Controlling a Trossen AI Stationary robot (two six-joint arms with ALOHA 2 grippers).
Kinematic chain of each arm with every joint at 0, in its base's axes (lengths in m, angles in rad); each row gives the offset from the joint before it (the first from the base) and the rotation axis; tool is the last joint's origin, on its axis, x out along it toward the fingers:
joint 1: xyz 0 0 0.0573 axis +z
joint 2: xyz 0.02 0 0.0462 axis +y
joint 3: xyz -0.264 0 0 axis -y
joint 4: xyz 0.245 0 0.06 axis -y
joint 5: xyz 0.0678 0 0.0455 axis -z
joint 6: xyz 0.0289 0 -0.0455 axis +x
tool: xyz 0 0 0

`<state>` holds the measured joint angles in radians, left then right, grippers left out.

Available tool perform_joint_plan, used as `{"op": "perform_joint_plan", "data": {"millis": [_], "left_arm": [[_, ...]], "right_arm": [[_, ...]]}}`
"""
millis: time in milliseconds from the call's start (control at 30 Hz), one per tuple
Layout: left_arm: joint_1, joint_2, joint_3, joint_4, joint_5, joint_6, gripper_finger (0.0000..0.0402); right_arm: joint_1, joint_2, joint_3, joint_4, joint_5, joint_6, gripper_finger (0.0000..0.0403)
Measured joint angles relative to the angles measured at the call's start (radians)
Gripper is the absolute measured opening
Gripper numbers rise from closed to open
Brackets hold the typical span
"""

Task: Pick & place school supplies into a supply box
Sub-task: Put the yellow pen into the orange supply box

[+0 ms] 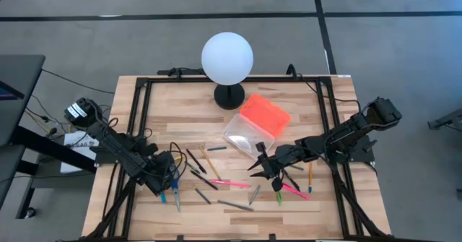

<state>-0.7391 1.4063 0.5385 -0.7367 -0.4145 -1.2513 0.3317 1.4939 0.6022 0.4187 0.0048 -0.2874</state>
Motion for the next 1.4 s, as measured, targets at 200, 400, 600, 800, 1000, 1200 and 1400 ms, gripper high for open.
{"op": "perform_joint_plan", "data": {"millis": [200, 400, 600, 800, 1000, 1200, 1400], "left_arm": [[0.000, 0.000, 0.000, 0.007, 0.002, -0.001, 0.0056], [0.000, -0.001, 0.002, 0.006, -0.008, -0.001, 0.0026], [0.000, -0.001, 0.001, 0.006, -0.013, -0.001, 0.0055], [0.000, -0.001, 0.001, 0.003, -0.016, 0.000, 0.0071], [0.000, -0.001, 0.002, 0.004, -0.015, 0.006, 0.0058], [0.000, -0.001, 0.002, 0.004, -0.014, 0.010, 0.0041], [0.000, 0.001, 0.027, -0.019, -0.026, 0.031, 0.0041]], "right_arm": [[0.000, 0.000, 0.000, 0.000, 0.000, 0.000, 0.0101], [0.000, 0.000, 0.000, 0.000, 0.000, 0.000, 0.0101], [0.000, 0.000, 0.000, 0.000, 0.000, 0.000, 0.0101], [0.000, 0.000, 0.000, 0.000, 0.000, 0.000, 0.0101], [0.000, 0.000, 0.000, 0.000, 0.000, 0.000, 0.0101], [0.000, 0.000, 0.000, 0.000, 0.000, 0.000, 0.0101], [0.000, 0.000, 0.000, 0.000, 0.000, 0.000, 0.0101]]}}
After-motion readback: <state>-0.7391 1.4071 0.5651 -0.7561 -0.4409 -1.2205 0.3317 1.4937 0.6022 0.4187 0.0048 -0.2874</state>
